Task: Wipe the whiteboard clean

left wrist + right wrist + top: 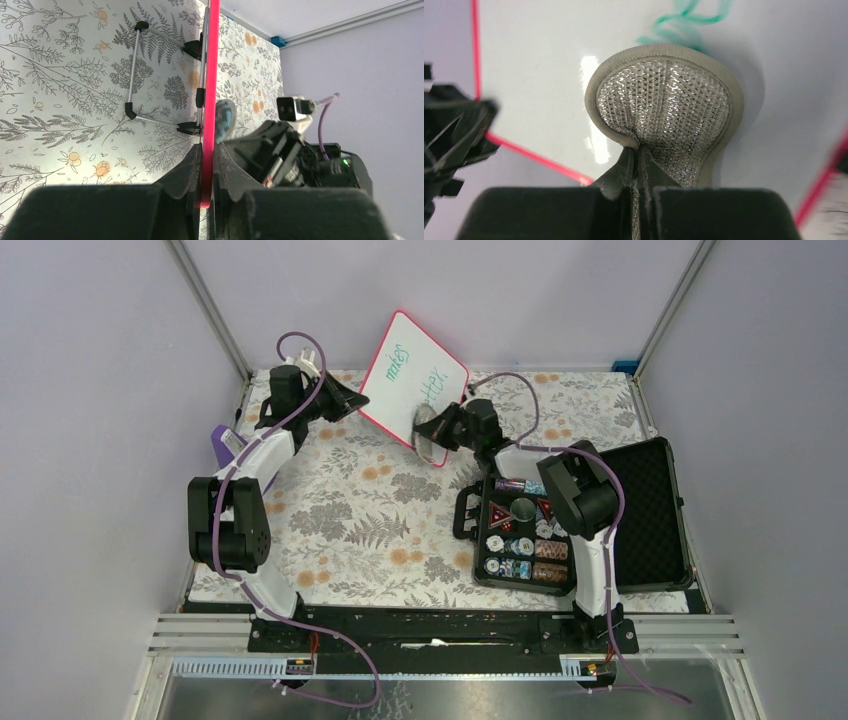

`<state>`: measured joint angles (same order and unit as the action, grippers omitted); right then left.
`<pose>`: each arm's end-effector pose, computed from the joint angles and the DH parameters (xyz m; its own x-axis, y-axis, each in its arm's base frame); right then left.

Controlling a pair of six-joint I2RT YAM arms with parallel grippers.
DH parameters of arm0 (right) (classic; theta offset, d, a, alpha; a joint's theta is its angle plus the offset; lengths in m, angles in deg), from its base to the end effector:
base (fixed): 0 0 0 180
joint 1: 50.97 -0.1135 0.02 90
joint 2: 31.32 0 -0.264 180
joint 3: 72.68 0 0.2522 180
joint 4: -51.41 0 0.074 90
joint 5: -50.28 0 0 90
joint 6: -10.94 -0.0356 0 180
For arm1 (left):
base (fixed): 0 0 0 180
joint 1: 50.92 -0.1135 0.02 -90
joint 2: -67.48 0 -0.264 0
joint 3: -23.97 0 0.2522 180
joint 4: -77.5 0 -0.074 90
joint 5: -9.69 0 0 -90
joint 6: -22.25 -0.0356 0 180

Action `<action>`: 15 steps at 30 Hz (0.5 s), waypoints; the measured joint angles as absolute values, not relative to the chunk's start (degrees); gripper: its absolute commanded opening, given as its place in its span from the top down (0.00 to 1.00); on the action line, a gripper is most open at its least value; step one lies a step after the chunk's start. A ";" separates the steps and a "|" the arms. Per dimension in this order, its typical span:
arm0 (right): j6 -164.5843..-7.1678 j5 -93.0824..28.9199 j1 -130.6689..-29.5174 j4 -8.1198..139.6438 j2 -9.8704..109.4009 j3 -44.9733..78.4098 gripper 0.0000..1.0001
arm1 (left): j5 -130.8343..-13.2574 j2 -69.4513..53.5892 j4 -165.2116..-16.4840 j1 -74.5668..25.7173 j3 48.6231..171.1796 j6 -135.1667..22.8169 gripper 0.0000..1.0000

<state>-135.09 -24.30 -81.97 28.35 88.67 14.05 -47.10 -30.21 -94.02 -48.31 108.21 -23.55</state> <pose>0.3975 0.2499 0.1847 -0.6826 0.5225 -0.5109 -0.2769 0.4620 0.8425 0.3956 -0.0376 0.2777 -0.6479 -0.5544 -0.5224 0.1311 0.5945 -0.7934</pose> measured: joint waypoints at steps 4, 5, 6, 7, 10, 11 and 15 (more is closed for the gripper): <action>-136.29 -23.52 -77.99 30.29 90.68 14.18 1.00 | -47.01 -30.21 -94.20 -48.25 108.21 -23.53 1.00; -136.01 -23.49 -77.77 31.08 90.83 14.58 1.00 | -47.01 -30.21 -94.31 -48.22 108.21 -23.53 1.00; -135.38 -23.52 -77.84 32.09 90.85 15.21 1.00 | -47.03 -30.21 -94.39 -48.22 108.21 -23.53 1.00; -134.11 -23.76 -78.21 33.99 90.85 16.39 1.00 | -47.05 -30.21 -94.44 -48.22 108.21 -23.53 1.00; -129.10 -25.85 -79.46 40.87 90.85 20.85 1.00 | -47.27 -30.21 -94.61 -48.25 108.21 -23.53 1.00; -127.40 -26.92 -79.98 43.28 90.85 22.62 1.00 | -47.34 -30.21 -94.66 -48.25 108.21 -23.53 1.00; -120.82 -30.29 -83.96 50.40 91.23 31.85 1.00 | -47.25 -30.21 -94.63 -48.25 108.21 -23.53 1.00</action>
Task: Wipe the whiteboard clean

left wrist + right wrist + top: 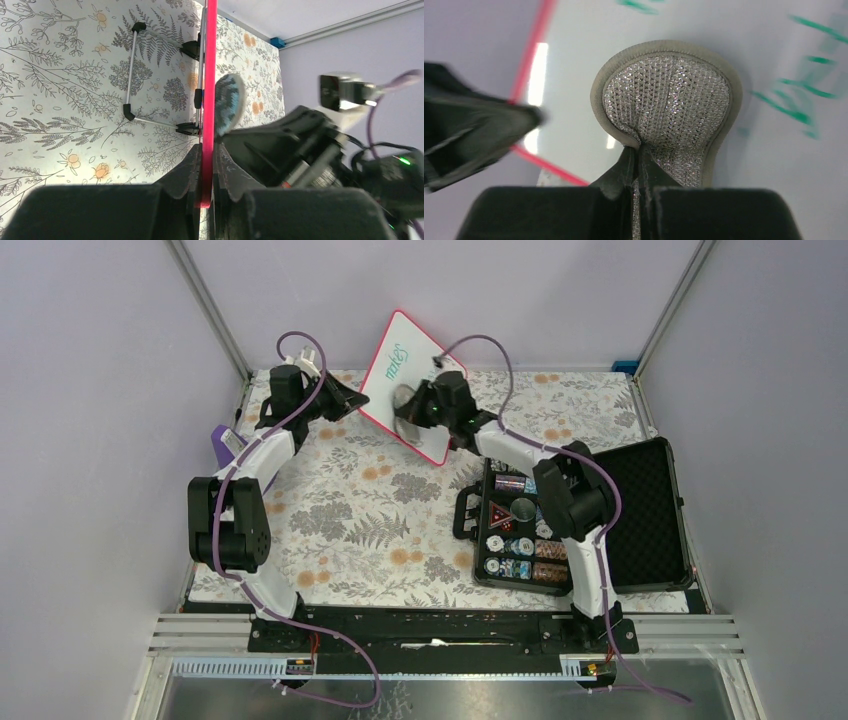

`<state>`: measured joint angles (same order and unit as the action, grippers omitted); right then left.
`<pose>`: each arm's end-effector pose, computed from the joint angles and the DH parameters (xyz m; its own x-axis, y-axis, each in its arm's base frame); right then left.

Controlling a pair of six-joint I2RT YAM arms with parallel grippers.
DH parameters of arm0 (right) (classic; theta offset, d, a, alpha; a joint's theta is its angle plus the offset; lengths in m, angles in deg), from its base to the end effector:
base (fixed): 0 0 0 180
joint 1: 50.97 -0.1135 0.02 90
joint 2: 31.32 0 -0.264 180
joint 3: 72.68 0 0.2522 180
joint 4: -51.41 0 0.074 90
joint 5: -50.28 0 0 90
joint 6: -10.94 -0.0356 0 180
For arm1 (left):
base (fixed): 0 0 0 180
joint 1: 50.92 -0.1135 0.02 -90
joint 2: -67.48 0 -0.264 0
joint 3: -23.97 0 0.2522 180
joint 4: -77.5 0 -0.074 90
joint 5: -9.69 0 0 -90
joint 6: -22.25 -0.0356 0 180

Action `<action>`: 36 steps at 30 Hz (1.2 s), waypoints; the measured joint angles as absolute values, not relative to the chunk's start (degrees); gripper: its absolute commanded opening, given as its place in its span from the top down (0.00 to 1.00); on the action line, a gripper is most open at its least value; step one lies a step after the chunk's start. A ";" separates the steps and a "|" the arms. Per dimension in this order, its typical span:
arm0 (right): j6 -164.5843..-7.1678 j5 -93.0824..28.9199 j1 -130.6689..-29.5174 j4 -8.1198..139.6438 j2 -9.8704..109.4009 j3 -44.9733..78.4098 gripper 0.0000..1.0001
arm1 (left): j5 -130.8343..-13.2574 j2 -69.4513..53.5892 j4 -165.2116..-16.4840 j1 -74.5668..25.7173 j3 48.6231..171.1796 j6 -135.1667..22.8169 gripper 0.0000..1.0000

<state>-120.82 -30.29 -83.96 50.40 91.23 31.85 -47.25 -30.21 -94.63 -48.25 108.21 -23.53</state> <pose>0.4214 0.2805 0.2261 -0.6283 0.3754 -0.6814 -0.3353 0.6597 0.6726 0.3960 -0.0379 0.2787 -0.6415 -0.5552 -0.5293 0.1385 0.5948 -0.7918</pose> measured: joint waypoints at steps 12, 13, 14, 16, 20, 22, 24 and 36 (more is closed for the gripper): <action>-119.42 -28.21 -84.44 45.88 91.64 32.02 1.00 | -47.16 -30.21 -93.98 -48.03 108.21 -23.35 1.00; -120.69 -28.17 -82.76 45.07 91.64 29.79 1.00 | -47.20 -30.21 -93.96 -48.03 108.21 -23.37 1.00; -121.74 -28.17 -81.51 44.89 91.64 28.17 1.00 | -47.16 -30.21 -93.96 -48.03 108.21 -23.35 1.00; -123.81 -28.13 -78.89 45.18 92.03 25.53 1.00 | -47.10 -30.21 -94.04 -47.98 108.21 -23.31 1.00; -126.17 -27.82 -76.09 45.72 93.96 25.22 1.00 | -47.07 -30.21 -94.26 -47.96 108.21 -23.31 1.00; -125.85 -28.11 -76.33 46.88 93.98 26.05 1.00 | -47.07 -30.21 -94.37 -47.96 108.21 -23.29 1.00; -124.64 -28.65 -76.70 49.72 94.15 27.98 1.00 | -47.07 -30.21 -94.44 -47.96 108.21 -23.26 1.00; -118.33 -31.51 -85.77 58.40 96.95 47.78 1.00 | -47.12 -30.21 -94.33 -47.96 108.21 -23.22 1.00</action>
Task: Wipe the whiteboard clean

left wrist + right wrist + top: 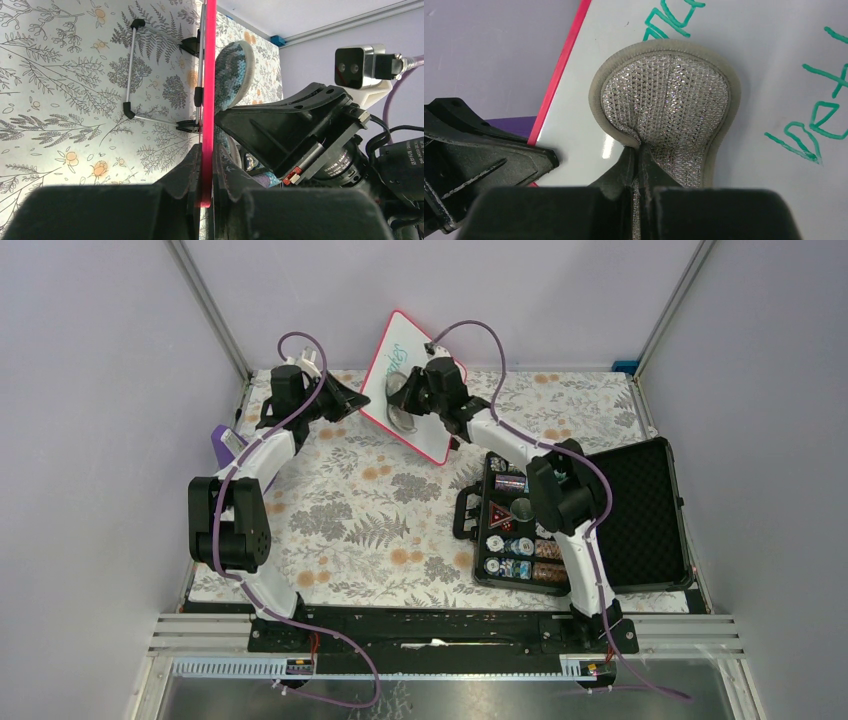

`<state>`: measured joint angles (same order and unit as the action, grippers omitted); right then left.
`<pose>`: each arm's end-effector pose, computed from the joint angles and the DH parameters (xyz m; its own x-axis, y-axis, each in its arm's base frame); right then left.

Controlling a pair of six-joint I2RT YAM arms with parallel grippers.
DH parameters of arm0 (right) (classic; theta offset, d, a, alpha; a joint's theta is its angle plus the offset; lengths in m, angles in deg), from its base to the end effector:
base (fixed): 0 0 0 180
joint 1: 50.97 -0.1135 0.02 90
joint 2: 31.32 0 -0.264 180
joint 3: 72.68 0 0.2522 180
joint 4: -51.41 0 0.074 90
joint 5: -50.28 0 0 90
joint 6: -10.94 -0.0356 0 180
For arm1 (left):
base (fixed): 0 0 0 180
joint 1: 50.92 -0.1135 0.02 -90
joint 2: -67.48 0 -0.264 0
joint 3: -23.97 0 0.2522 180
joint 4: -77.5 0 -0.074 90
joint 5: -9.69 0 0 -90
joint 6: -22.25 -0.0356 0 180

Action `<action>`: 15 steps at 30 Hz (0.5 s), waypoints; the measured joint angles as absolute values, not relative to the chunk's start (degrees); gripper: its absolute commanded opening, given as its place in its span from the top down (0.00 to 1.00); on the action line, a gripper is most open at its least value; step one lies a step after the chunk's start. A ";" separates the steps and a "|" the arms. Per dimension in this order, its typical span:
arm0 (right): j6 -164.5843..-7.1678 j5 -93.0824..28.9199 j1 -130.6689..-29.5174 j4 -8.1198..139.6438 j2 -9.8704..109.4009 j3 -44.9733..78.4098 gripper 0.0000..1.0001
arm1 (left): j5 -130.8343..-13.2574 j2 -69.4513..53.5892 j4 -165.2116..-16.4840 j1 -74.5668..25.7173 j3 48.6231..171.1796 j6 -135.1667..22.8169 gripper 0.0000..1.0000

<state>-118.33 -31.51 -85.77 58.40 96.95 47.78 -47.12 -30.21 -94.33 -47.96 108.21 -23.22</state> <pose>0.4397 0.3118 0.2586 -0.5917 0.3517 -0.7254 -0.3923 0.6605 0.6402 0.3956 -0.0400 0.2782 -0.6490 -0.5541 -0.5213 0.1351 0.5904 -0.7957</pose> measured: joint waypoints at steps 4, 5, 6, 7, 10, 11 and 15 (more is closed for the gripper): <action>-119.40 -29.83 -84.90 55.89 97.06 46.45 1.00 | -47.29 -30.21 -94.04 -47.96 108.21 -23.24 1.00; -120.16 -28.85 -84.22 53.57 97.00 44.65 1.00 | -47.27 -30.21 -94.04 -47.96 108.21 -23.24 1.00; -120.88 -28.30 -83.52 51.74 96.82 42.82 1.00 | -47.29 -30.21 -94.00 -47.96 108.21 -23.26 1.00; -121.65 -28.04 -82.80 50.31 96.62 41.02 1.00 | -47.31 -30.21 -93.96 -47.96 108.21 -23.26 1.00; -124.84 -27.84 -79.33 45.16 95.86 33.13 1.00 | -47.29 -30.21 -93.94 -47.96 108.21 -23.24 1.00; -125.91 -27.78 -78.28 43.98 95.84 31.01 1.00 | -47.27 -30.21 -93.96 -47.96 108.21 -23.24 1.00; -127.77 -27.56 -75.35 44.11 96.71 28.72 1.00 | -47.10 -30.21 -94.18 -47.92 108.21 -23.18 1.00</action>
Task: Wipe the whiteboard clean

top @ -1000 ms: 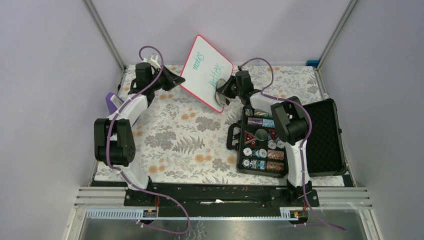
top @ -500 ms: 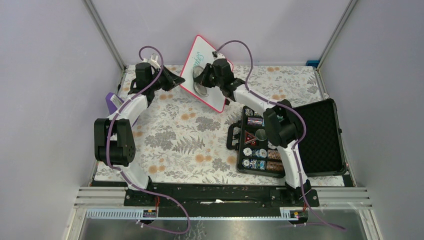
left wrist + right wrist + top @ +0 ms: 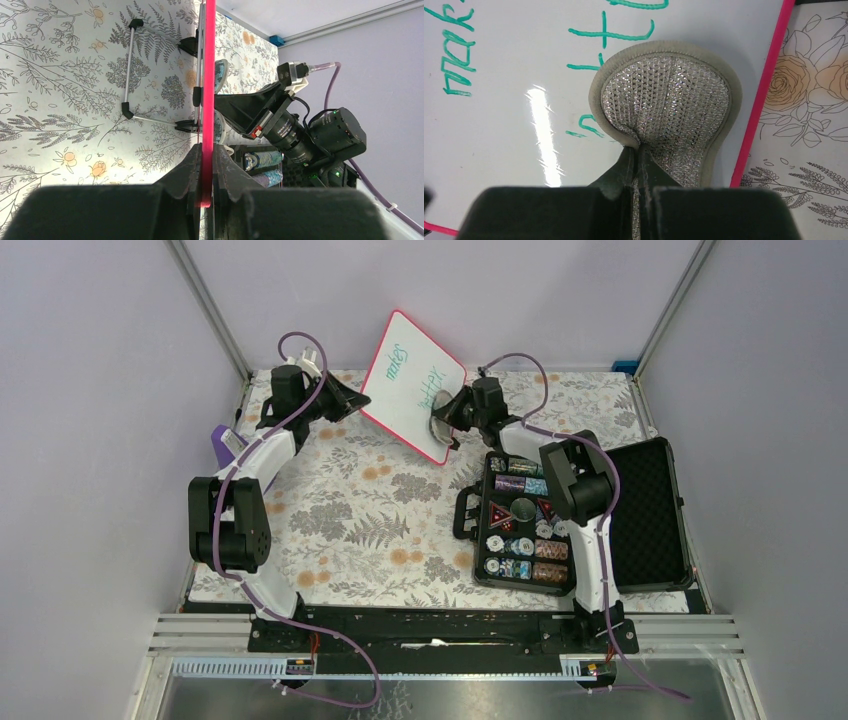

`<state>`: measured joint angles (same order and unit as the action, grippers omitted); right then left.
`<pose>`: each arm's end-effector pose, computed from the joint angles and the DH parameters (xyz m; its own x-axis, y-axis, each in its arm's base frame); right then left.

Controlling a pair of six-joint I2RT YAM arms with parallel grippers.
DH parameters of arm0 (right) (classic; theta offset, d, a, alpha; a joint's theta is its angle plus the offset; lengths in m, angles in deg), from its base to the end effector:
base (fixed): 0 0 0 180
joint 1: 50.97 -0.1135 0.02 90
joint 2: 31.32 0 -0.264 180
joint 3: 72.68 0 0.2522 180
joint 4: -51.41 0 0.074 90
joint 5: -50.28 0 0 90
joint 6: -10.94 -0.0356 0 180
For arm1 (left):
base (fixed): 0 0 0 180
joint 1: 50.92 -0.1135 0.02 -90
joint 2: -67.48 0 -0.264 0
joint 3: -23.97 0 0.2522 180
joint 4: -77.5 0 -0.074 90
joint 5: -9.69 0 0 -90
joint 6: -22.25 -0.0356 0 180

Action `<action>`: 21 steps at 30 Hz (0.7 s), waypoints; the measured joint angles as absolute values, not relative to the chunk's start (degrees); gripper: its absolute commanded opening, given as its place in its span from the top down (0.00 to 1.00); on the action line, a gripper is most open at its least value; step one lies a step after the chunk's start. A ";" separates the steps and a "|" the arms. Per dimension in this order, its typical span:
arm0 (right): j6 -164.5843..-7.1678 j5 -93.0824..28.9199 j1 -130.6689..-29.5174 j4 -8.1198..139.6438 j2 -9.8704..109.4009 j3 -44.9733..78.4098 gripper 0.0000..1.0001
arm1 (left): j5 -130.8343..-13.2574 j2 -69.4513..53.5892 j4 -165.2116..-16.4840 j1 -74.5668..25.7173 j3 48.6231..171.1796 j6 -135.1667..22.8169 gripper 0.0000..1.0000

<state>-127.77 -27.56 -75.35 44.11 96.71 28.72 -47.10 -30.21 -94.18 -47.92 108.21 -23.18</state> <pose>0.4621 0.2177 0.1724 -0.6382 0.5172 -0.5703 -0.1592 0.6361 0.7550 0.3954 -0.0402 0.2780 -0.6511 -0.5538 -0.5190 0.1331 0.5899 -0.7964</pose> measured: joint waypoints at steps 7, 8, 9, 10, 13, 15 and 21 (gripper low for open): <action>-123.97 -31.56 -77.38 53.37 97.24 35.21 1.00 | -47.12 -30.19 -94.42 -47.94 108.21 -23.11 1.00; -123.11 -32.39 -77.90 55.39 97.52 37.13 1.00 | -47.14 -30.15 -94.42 -47.94 108.21 -23.11 1.00; -122.39 -33.00 -78.56 56.83 97.72 38.97 1.00 | -47.14 -30.15 -94.42 -47.94 108.21 -23.11 1.00; -121.98 -33.24 -79.17 57.55 97.83 40.30 1.00 | -47.14 -30.13 -94.42 -47.94 108.21 -23.11 1.00; -121.82 -33.22 -81.66 58.40 97.87 44.28 1.00 | -47.12 -30.13 -94.37 -47.94 108.21 -23.07 1.00; -122.63 -33.20 -83.15 58.03 97.94 46.21 1.00 | -47.12 -30.13 -94.33 -47.94 108.21 -23.05 1.00; -127.81 -31.49 -82.39 51.47 98.33 43.41 1.00 | -47.40 -30.13 -94.02 -47.92 108.21 -23.00 1.00</action>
